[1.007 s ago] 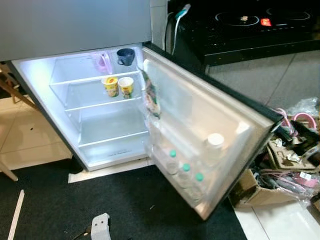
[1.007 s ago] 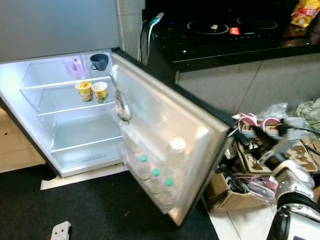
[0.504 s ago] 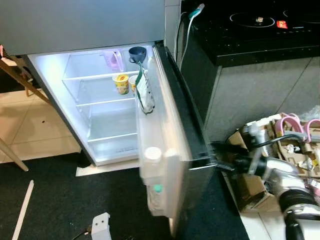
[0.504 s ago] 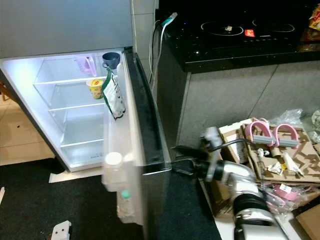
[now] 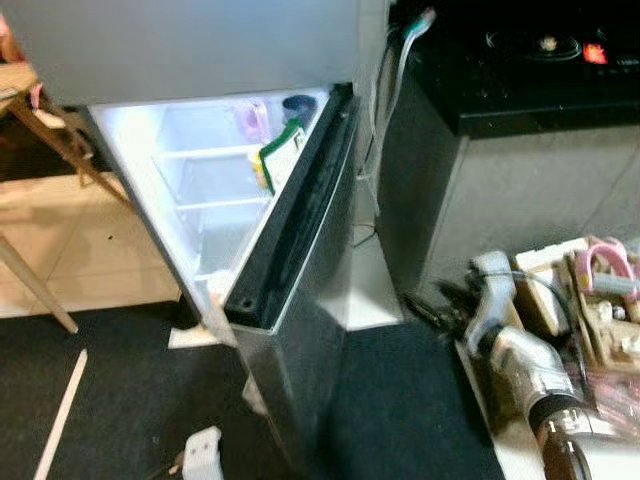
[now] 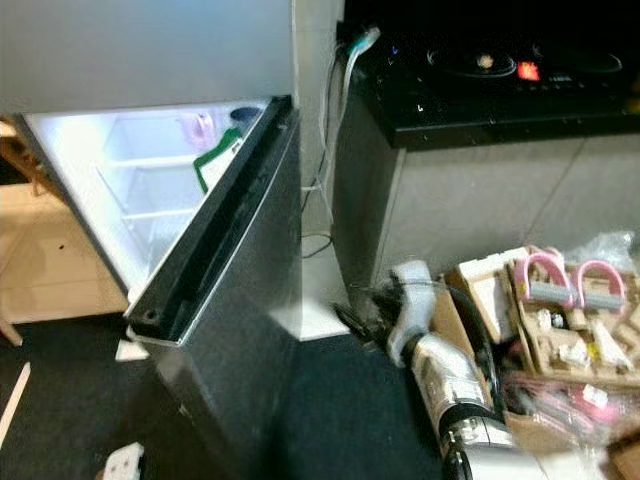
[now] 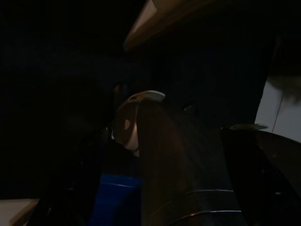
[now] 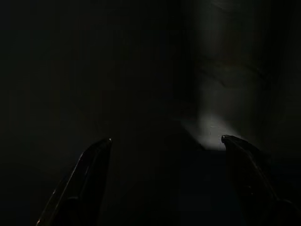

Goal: Restocking fridge

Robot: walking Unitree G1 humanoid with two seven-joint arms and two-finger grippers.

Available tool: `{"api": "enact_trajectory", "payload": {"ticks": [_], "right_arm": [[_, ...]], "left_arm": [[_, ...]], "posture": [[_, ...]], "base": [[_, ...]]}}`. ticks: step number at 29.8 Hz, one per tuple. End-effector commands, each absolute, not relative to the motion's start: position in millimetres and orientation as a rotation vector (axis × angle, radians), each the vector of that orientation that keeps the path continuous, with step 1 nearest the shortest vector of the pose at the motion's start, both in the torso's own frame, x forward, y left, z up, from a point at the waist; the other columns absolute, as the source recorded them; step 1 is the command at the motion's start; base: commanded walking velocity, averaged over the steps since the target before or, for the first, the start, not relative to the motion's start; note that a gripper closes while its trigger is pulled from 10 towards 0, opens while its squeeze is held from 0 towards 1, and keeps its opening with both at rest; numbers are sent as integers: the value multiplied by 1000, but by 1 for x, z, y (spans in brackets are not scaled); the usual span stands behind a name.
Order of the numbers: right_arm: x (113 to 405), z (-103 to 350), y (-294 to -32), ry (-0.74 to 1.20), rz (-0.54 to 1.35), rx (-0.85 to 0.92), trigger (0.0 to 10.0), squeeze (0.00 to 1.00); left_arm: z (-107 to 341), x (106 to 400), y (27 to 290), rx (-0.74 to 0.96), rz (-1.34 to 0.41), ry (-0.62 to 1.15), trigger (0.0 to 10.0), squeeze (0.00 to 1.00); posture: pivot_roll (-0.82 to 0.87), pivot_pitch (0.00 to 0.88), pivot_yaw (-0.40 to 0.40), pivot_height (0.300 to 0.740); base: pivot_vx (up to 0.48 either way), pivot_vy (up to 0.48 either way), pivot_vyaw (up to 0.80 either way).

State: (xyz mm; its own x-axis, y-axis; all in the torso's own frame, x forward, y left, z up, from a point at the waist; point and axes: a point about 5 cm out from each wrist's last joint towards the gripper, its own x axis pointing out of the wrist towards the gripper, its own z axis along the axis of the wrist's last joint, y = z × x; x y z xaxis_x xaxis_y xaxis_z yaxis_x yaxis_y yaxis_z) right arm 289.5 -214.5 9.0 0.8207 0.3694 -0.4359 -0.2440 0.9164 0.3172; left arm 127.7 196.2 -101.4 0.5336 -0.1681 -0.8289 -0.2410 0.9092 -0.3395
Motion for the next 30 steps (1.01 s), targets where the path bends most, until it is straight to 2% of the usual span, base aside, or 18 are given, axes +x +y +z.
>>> {"api": "enact_trajectory", "payload": {"ticks": [1, 2, 4, 5, 8, 9, 11, 12, 13, 15, 17, 19, 30], "right_arm": [[276, -6, -221, 591, 245, 255, 10000, 0], [260, -19, -227, 662, 190, 240, 10000, 0], [250, -28, -231, 709, 149, 226, 10000, 0], [222, -49, -237, 846, 103, 129, 10000, 0], [210, -56, -238, 903, 106, 68, 10000, 0], [196, -65, -239, 963, 114, 19, 10000, 0], [196, -65, -239, 963, 114, 19, 10000, 0], [181, -72, -241, 1016, 116, -9, 10000, 0], [181, -72, -241, 1016, 116, -9, 10000, 0], [142, -88, -247, 1146, 80, -54, 10000, 0], [142, -88, -247, 1146, 80, -54, 10000, 0], [123, -94, -251, 1211, 38, -76, 10000, 0], [132, -90, -257, 1197, 33, -150, 10000, 0]], "left_arm": [[-103, 124, 197, -441, 58, 1032, 10000, 0], [-103, 124, 197, -434, 63, 1033, 10000, 0], [-103, 124, 198, -429, 66, 1035, 10000, 0], [-103, 124, 200, -413, 77, 1038, 10000, 0], [-103, 124, 201, -409, 80, 1038, 10000, 0], [-103, 124, 202, -404, 84, 1039, 10000, 0], [-103, 124, 202, -404, 84, 1039, 10000, 0], [-103, 123, 203, -395, 86, 1043, 10000, 0], [-103, 123, 203, -395, 86, 1043, 10000, 0], [-103, 122, 205, -374, 94, 1049, 10000, 0], [-103, 122, 205, -374, 94, 1049, 10000, 0], [-102, 124, 209, -359, 118, 1045, 10000, 0], [-99, 132, 214, -312, 158, 1024, 10000, 0]], "posture": [[-20, 0, 9, 740], [-22, 0, 11, 740], [-22, 0, 11, 740], [-18, 0, 13, 740], [-16, 0, 14, 740], [-17, 0, 16, 740], [-17, 0, 16, 740], [-21, 0, 18, 740], [-21, 0, 18, 740], [-20, 0, 22, 740], [-20, 0, 22, 740], [-22, 0, 15, 740], [-13, 0, 7, 740]], "base": [[0, 0, 0], [0, 0, 606], [0, 0, 606], [0, 0, 719], [0, 0, 719], [0, 0, 719], [0, 0, 719], [0, 0, 719], [0, 0, 719], [0, 0, 719], [0, 0, 719], [0, 0, 719], [0, 0, 719]]}}
